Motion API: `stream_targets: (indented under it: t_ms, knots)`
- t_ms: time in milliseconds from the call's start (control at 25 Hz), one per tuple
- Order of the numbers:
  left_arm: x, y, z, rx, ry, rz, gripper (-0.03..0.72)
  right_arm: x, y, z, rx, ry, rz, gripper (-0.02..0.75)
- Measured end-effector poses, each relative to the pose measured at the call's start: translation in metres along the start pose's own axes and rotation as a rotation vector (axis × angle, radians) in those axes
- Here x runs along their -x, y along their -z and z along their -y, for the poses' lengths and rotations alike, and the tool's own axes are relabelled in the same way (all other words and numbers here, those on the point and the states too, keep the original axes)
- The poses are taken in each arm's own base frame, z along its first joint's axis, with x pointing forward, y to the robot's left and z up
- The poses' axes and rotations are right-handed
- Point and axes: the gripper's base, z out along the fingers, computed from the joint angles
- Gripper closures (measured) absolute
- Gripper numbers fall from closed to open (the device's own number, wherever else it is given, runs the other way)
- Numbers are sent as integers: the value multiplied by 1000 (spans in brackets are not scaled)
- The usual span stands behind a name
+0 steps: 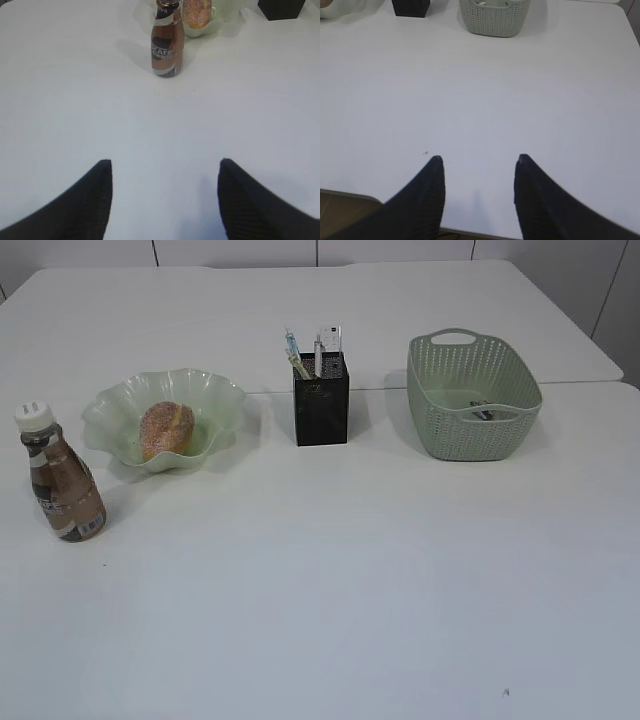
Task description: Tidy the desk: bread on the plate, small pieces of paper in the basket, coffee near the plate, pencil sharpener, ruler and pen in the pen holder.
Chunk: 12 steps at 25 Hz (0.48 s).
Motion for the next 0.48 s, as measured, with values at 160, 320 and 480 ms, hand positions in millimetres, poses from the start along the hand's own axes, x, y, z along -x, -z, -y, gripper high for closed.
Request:
stream_targets:
  t_ms: [160, 320, 480]
  knots:
    - [0, 0, 0, 0, 1, 0, 221, 0, 0, 0, 0, 0, 0, 368]
    - [0, 0, 0, 0, -7, 0, 221, 0, 0, 0, 0, 0, 0, 368]
    - [0, 0, 0, 0, -18, 0, 221, 0, 0, 0, 0, 0, 0, 368]
